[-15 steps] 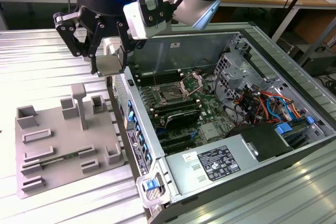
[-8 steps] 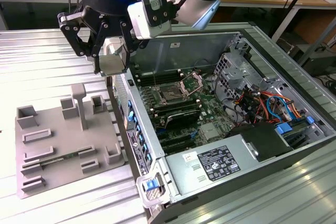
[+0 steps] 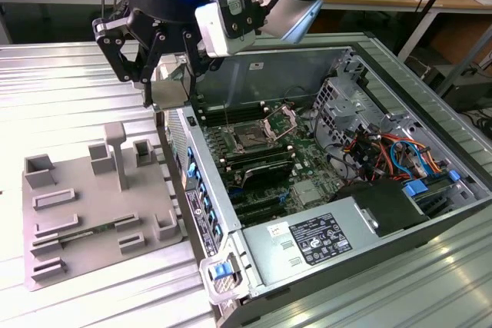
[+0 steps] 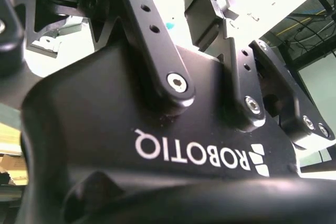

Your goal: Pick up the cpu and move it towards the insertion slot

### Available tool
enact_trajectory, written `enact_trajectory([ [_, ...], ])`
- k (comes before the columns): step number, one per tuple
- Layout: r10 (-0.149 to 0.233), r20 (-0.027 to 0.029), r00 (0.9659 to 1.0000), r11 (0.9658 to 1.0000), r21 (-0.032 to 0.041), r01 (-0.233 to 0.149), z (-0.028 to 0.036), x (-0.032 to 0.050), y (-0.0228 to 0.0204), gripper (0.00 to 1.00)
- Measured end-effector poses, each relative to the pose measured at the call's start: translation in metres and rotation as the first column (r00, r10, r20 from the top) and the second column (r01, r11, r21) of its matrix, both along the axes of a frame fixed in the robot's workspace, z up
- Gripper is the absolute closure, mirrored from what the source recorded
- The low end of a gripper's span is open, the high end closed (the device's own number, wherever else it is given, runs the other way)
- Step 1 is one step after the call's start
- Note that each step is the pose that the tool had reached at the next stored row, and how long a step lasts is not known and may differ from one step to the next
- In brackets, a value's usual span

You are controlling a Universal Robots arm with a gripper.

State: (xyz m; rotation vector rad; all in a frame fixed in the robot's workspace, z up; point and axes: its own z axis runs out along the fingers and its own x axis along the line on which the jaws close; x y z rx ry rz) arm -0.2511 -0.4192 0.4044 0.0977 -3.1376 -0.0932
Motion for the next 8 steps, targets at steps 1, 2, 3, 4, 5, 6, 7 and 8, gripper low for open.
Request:
enact_trajectory([
  [1, 0.0, 0.0, 1.0, 1.0, 0.0, 0.0, 0.0, 0.0006, 0.0, 0.45],
  [2, 0.0, 0.0, 1.0, 1.0, -0.0001, 0.0, 0.0, 0.0011, 0.0, 0.45],
  [3, 0.0, 0.0, 1.0, 1.0, 0.0, 0.0, 0.0, 0.0017, 0.0, 0.45],
  [4, 0.0, 0.0, 1.0, 1.0, -0.0001, 0.0, 0.0, 0.0025, 0.0, 0.45],
  [5, 0.0, -0.0001, 1.0, 1.0, 0.0, 0.0, 0.0, 0.0036, 0.0, 0.45],
  [6, 0.0, 0.0, 1.0, 1.0, -0.0001, 0.0, 0.0, 0.0045, 0.0, 0.45],
  [7, 0.0, 0.0, 1.0, 1.0, -0.0001, 0.0, 0.0, 0.0056, 0.0, 0.45],
  [8, 0.0, 0.0, 1.0, 1.0, 0.0, 0.0, 0.0, 0.0062, 0.0, 0.45],
])
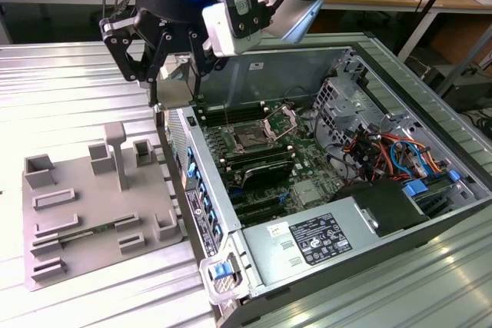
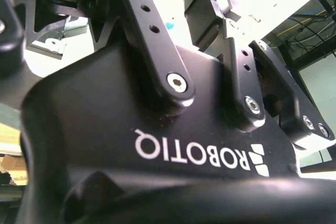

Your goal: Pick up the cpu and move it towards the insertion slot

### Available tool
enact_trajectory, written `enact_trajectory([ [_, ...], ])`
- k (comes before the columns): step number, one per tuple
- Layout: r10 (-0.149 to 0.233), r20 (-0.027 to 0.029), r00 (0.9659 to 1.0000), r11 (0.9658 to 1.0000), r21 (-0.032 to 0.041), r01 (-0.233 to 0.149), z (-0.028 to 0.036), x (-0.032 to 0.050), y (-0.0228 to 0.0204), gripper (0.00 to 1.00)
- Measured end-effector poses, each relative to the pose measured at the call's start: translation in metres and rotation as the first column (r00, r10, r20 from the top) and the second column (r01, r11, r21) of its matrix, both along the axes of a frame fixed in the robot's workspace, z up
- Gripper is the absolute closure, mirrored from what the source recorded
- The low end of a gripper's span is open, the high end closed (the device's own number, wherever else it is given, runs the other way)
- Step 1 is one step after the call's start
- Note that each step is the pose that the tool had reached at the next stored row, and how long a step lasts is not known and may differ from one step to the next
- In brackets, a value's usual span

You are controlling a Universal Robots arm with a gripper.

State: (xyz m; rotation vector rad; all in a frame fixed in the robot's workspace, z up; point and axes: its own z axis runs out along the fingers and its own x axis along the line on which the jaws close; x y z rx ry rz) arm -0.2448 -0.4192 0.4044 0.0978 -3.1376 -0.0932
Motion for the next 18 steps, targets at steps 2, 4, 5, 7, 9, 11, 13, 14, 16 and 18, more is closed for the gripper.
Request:
enact_trajectory([
  [2, 0.0, 0.0, 1.0, 1.0, 0.0, 0.0, 0.0, 0.0014, 0.0, 0.45],
  [4, 0.0, 0.0001, 1.0, 1.0, 0.0, 0.0, 0.0, 0.004, 0.0, 0.45],
  [5, 0.0, 0.0001, 1.0, 1.0, 0.0, 0.0, 0.0, 0.0046, 0.0, 0.45],
  [7, 0.0, 0.0001, 1.0, 1.0, 0.0, 0.0, 0.0, 0.0058, 0.0, 0.45],
  [9, 0.0, 0.0, 1.0, 1.0, 0.0, 0.0, 0.0, 0.008, 0.0, 0.45],
  [11, 0.0, 0.0001, 1.0, 1.0, 0.0001, 0.0, 0.0, 0.0094, 0.0, 0.45],
  [13, 0.0, 0.0, 1.0, 1.0, -0.0001, 0.0, 0.0, 0.0118, 0.0, 0.45],
  [14, 0.0, 0.0001, 1.0, 1.0, 0.0, 0.0, 0.0, 0.0127, 0.0, 0.45],
  [16, 0.0, 0.0, 1.0, 1.0, 0.0, 0.0, 0.0, 0.0141, 0.0, 0.45],
  [18, 0.0, 0.0, 1.0, 1.0, 0.0, 0.0, 0.0, 0.0152, 0.0, 0.45],
])
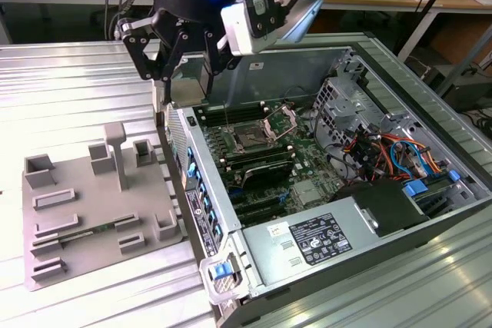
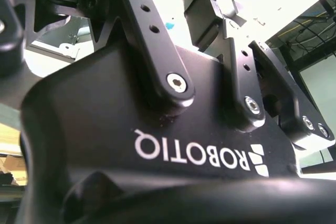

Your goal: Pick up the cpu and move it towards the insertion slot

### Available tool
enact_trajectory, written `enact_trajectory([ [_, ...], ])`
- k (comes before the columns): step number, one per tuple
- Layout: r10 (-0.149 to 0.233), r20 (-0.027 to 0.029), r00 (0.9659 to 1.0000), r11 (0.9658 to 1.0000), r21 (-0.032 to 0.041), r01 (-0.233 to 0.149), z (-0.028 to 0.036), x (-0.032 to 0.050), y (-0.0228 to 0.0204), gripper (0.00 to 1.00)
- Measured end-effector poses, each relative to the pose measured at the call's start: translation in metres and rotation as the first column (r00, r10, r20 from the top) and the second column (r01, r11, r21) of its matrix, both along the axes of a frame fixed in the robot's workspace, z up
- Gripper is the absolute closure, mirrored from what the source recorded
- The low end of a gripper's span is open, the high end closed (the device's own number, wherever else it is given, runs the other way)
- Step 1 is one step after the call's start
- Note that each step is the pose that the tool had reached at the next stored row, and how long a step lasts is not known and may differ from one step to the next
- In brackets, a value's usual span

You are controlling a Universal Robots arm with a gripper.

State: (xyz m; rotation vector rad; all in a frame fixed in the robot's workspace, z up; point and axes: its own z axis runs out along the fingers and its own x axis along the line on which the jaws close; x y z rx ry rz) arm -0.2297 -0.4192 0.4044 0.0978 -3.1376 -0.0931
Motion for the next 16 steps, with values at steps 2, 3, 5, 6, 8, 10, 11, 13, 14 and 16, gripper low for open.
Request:
enact_trajectory([
  [2, 0.0, 0.0, 1.0, 1.0, 0.0, 0.0, 0.0, 0.0011, 0.0, 0.45],
  [3, 0.0, 0.0, 1.0, 1.0, 0.0, 0.0, 0.0, 0.0017, 0.0, 0.45],
  [5, 0.0, 0.0, 1.0, 1.0, 0.0, 0.0, 0.0, 0.0029, 0.0, 0.45],
  [6, 0.0, 0.0, 1.0, 1.0, 0.0, 0.0, 0.0, 0.0036, 0.0, 0.45],
  [8, 0.0, 0.0, 1.0, 1.0, 0.0, 0.0, 0.0, 0.005, 0.0, 0.45],
  [10, 0.0, 0.0, 1.0, 1.0, 0.0, 0.0, 0.0, 0.0066, 0.0, 0.45],
  [11, 0.0, 0.0, 1.0, 1.0, 0.0, 0.0, 0.0, 0.0073, 0.0, 0.45],
  [13, 0.0, 0.0, 1.0, 1.0, 0.0, 0.0, 0.0, 0.0086, 0.0, 0.45],
  [14, 0.0, 0.0, 1.0, 1.0, 0.0, 0.0, 0.0, 0.0092, 0.0, 0.45],
  [16, 0.0, 0.0, 1.0, 1.0, 0.0, 0.0, 0.0, 0.0106, 0.0, 0.45],
])
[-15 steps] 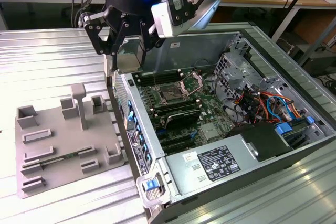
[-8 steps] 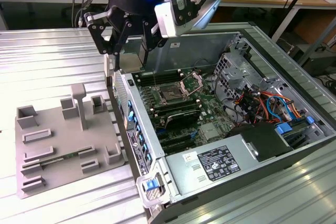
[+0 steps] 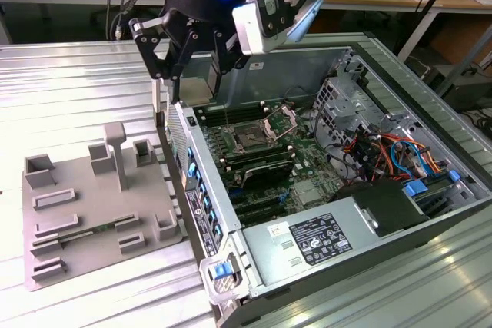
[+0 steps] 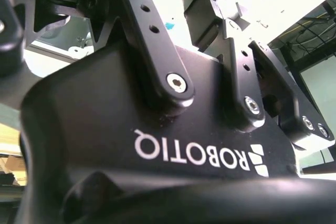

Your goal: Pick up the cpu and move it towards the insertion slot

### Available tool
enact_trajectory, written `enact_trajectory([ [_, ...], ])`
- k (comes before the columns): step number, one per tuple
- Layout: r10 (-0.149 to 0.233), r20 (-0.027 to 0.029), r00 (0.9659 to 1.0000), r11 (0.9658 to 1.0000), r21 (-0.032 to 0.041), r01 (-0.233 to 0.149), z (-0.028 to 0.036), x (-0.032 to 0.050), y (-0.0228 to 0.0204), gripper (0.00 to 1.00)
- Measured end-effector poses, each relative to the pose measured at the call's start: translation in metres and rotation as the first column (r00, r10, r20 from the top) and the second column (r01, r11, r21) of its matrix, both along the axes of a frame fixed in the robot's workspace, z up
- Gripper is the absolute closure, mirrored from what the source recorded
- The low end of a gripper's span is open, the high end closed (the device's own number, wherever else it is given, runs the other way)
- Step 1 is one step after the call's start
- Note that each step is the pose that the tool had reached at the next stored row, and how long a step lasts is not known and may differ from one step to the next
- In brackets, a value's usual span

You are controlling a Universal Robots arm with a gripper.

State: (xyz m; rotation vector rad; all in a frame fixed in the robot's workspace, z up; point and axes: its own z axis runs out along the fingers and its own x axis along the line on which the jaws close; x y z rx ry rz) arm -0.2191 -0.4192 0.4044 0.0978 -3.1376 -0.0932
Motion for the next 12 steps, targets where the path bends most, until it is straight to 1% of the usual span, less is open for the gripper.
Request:
enact_trajectory([
  [12, 0.0, 0.0001, 1.0, 1.0, 0.0, 0.0, 0.0, 0.0086, 0.0, 0.45],
])
